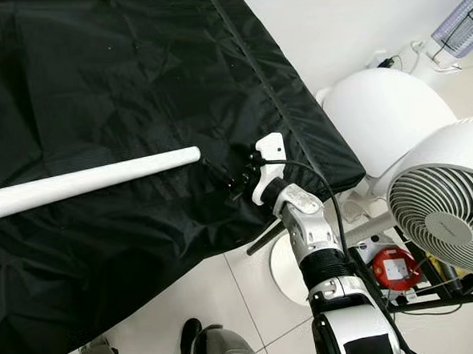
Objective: Building children table
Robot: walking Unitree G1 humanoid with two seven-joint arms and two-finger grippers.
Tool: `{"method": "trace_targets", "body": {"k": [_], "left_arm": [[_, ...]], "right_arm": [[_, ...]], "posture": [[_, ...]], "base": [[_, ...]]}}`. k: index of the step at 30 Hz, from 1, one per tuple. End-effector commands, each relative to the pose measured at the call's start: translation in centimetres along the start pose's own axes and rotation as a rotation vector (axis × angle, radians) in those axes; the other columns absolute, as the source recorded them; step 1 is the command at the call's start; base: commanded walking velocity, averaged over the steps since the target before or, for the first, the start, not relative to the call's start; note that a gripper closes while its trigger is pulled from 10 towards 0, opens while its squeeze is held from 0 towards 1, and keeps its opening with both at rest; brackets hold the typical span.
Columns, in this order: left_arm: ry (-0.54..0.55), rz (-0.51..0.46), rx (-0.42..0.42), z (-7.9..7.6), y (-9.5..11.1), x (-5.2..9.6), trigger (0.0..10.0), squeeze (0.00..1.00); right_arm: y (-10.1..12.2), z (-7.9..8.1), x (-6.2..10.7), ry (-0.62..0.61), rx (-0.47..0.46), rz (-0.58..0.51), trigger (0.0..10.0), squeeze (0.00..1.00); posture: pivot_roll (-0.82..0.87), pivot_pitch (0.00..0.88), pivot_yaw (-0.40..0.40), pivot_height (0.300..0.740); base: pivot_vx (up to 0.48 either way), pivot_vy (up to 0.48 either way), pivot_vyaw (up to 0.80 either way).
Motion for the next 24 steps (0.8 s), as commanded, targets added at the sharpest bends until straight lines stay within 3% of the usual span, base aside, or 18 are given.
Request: {"method": "trace_targets", "body": {"k": [1,3,6,13,17,21,23,24], "left_arm": [[-0.203,-0.044,0.030,-2.2,0.7,0.0,10.0,0.00],[-0.211,-0.059,0.043,-2.1,0.9,0.3,10.0,0.00],[-0.176,-0.048,-0.006,-1.3,1.2,1.1,10.0,0.00],[-0.043,-0.022,-0.120,2.1,2.5,3.7,10.0,0.00],[-0.008,-0.066,-0.130,2.3,3.6,4.2,10.0,0.00],[0.061,-0.058,-0.137,3.0,3.3,4.7,10.0,0.00],[0.139,0.017,-0.139,4.0,1.1,4.6,10.0,0.00],[0.139,0.017,-0.139,4.0,1.1,4.6,10.0,0.00]], "right_arm": [[-0.4,-0.8,0.6,-0.032,0.003,0.014,10.0,0.00],[-0.3,-0.9,0.4,-0.032,0.002,0.009,10.0,0.00],[-0.1,-0.9,0.1,-0.028,0.004,0.003,10.0,0.00],[-0.2,-0.4,-0.9,0.013,0.000,0.006,10.0,0.00],[-0.1,0.0,-1.5,0.036,-0.003,0.009,10.0,0.00],[0.1,0.3,-2.2,0.052,-0.004,0.007,10.0,0.00],[0.3,0.4,-2.5,0.057,-0.003,0.000,10.0,0.00],[0.3,0.4,-2.5,0.057,-0.003,0.000,10.0,0.00]], "posture": [[0.33,0.193,-0.229,0.740],[0.33,0.183,-0.233,0.740],[0.33,0.182,-0.235,0.740],[0.38,0.181,-0.277,0.740],[0.40,0.187,-0.301,0.740],[0.41,0.195,-0.310,0.740],[0.41,0.197,-0.306,0.740],[0.41,0.197,-0.306,0.740]], "base": [[0.000,0.000,0.00],[0.000,0.000,0.00],[0.000,0.000,0.00],[0.000,0.000,0.00],[0.000,0.000,0.00],[0.000,0.000,0.00],[0.000,0.000,0.00],[0.000,0.000,0.00]]}}
Point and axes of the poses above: a point about 5 cm out from each wrist's last joint towards the gripper, its own x axis pointing back from the gripper into the wrist, its own y axis along the axis of the wrist's last joint, z = x × y, the point moved 3 cm from there along -x, pointing out of the wrist towards the gripper, and after that the axes turned 3 degrees about -x, right-handed, at the moved point
